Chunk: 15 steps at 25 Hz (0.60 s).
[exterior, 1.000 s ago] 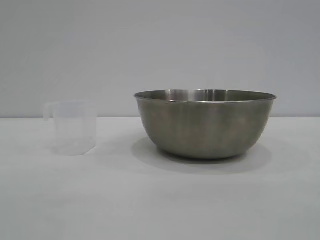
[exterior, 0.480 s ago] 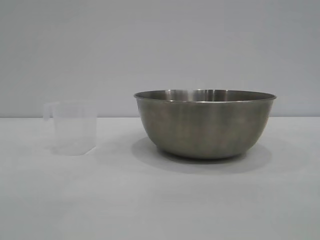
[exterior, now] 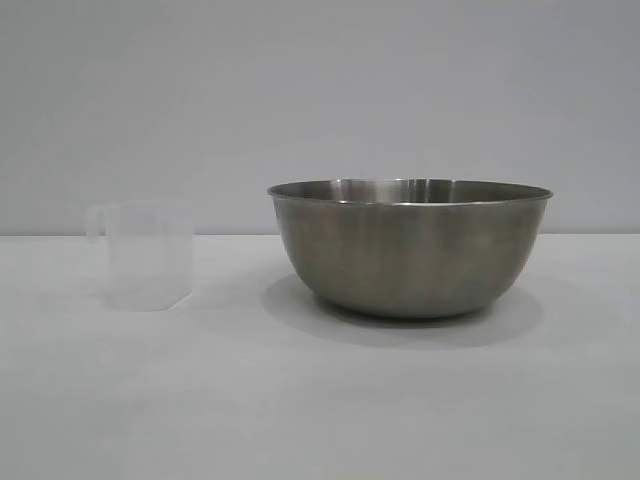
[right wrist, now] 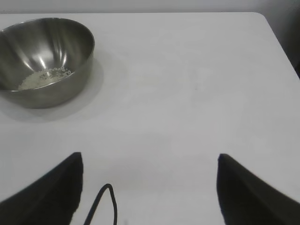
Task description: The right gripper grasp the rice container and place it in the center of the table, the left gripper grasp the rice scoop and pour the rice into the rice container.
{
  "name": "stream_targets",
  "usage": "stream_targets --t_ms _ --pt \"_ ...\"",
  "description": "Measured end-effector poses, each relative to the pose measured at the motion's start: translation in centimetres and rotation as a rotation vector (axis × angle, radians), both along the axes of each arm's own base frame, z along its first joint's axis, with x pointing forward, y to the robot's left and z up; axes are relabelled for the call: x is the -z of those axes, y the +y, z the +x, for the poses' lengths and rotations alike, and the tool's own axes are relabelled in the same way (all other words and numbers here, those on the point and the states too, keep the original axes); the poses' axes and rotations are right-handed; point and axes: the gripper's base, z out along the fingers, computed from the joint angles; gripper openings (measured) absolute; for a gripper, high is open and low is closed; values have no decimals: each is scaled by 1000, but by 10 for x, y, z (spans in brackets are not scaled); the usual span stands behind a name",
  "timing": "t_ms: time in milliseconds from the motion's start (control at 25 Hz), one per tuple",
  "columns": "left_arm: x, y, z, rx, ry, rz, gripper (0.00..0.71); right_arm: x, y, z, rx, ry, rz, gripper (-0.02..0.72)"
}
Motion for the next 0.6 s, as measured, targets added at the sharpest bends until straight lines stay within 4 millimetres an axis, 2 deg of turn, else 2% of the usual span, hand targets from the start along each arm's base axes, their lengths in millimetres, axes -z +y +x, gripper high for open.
stream_targets --t_ms 600 --pt "0 0 0 0 0 0 311 0 1 0 -4 1 6 544"
